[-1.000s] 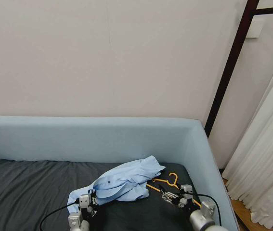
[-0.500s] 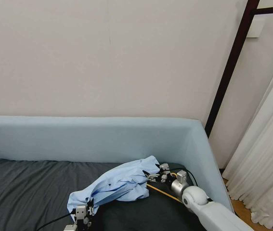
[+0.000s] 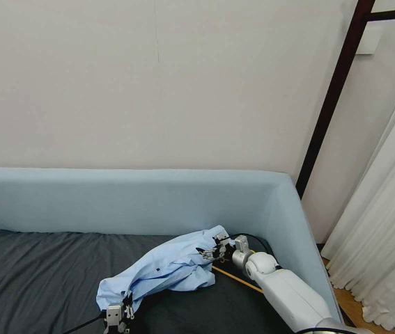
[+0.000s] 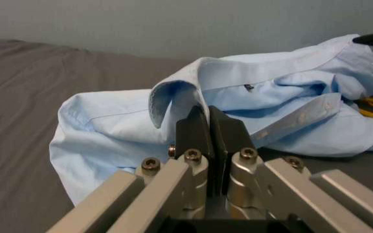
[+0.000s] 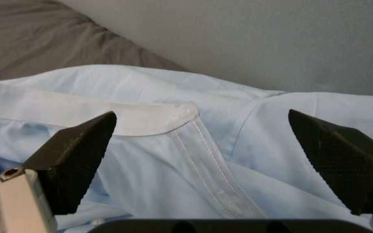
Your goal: Pick up the clothes from the sofa and hang them on the clothes hanger.
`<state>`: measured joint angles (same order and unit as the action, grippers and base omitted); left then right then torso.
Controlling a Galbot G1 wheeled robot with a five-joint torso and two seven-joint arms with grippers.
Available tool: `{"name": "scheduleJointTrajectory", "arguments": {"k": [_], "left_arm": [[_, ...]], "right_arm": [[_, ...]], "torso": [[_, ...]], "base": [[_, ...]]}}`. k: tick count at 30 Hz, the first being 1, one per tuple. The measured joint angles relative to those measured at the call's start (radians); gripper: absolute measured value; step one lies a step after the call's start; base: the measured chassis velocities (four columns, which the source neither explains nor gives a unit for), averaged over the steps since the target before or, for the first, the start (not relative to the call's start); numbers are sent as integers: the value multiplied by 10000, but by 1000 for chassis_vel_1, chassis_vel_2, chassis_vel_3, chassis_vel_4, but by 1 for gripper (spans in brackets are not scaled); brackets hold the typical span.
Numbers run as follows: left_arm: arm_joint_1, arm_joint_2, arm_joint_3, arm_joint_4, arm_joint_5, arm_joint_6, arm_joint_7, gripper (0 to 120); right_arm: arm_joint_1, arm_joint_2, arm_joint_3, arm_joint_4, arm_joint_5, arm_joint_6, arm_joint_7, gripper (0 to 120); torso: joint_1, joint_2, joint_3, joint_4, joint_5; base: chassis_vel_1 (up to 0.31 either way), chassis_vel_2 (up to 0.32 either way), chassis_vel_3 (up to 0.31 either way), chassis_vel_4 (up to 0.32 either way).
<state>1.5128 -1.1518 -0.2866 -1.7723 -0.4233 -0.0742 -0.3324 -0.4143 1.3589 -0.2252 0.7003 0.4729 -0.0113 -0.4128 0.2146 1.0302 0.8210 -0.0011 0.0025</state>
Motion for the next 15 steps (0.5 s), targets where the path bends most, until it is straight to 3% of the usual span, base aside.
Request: {"name": "scheduleJointTrajectory", "arguments": {"k": [10, 15], "left_arm": [[116, -82, -47, -172, 74, -20, -4, 0], [94, -101, -32, -159, 96, -20, -28, 0]], "right_arm": [[115, 352, 204, -636, -654, 18, -50, 100], [80, 478, 224, -695, -789, 73, -286, 86]], "torso": [[0, 1, 0, -2, 1], [0, 1, 0, -1, 2]], "base": [[0, 0, 0, 0], [0, 0, 0, 0]]}}
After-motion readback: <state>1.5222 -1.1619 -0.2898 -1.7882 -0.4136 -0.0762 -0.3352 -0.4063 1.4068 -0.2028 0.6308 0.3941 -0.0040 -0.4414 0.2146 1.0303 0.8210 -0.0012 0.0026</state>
